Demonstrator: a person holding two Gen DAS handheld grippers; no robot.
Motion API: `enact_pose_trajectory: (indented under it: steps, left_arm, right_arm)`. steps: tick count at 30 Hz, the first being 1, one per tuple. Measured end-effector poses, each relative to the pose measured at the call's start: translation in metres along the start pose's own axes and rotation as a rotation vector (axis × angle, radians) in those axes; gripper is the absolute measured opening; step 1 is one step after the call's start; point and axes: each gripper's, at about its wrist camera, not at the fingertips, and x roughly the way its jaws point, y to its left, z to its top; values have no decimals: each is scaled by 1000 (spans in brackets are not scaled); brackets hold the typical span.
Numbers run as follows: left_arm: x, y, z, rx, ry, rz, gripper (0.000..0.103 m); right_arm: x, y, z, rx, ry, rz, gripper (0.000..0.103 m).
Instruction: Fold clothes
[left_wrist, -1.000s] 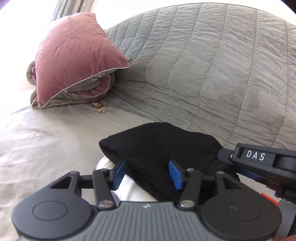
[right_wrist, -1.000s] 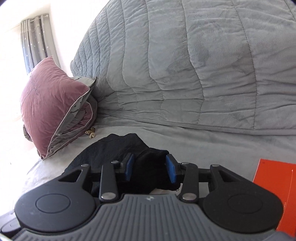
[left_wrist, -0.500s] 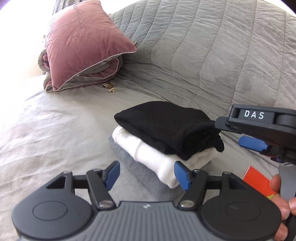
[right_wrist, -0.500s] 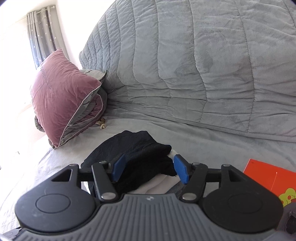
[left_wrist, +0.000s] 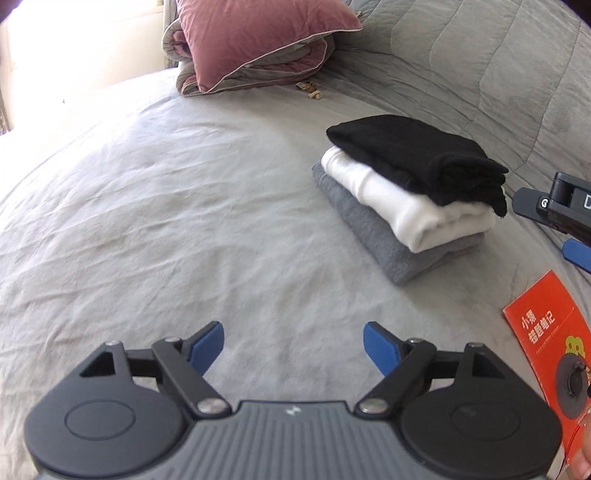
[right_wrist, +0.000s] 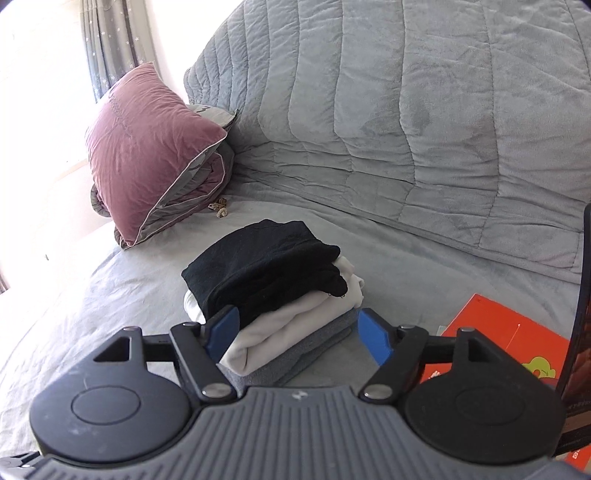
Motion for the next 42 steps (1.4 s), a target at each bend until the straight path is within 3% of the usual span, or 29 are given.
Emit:
enact_pose_trajectory:
  steps: [4, 8, 12, 19, 27, 42]
  left_arm:
    - [-23, 8, -21, -8, 10, -3, 100]
    - [-44, 8, -41, -32, -30, 38, 102]
    - [-56, 2, -56, -24, -47, 75, 102]
    - [-69, -6, -64, -33, -40, 52, 102]
    - [-78, -13, -62, -46, -62, 55, 102]
    - [-86, -19, -65, -13, -85, 86, 102]
  right_arm:
    - [-10, 3, -12, -52, 22, 1, 88]
    - [-20, 9, -20, -110, 15, 13, 103]
    - [-30, 15, -26, -197, 15, 1, 103]
    - [-35, 15, -28, -280, 57, 2, 103]
    - [-33, 8, -22, -224, 77, -2, 103]
    - [-25, 7, -24, -246, 134, -17, 103]
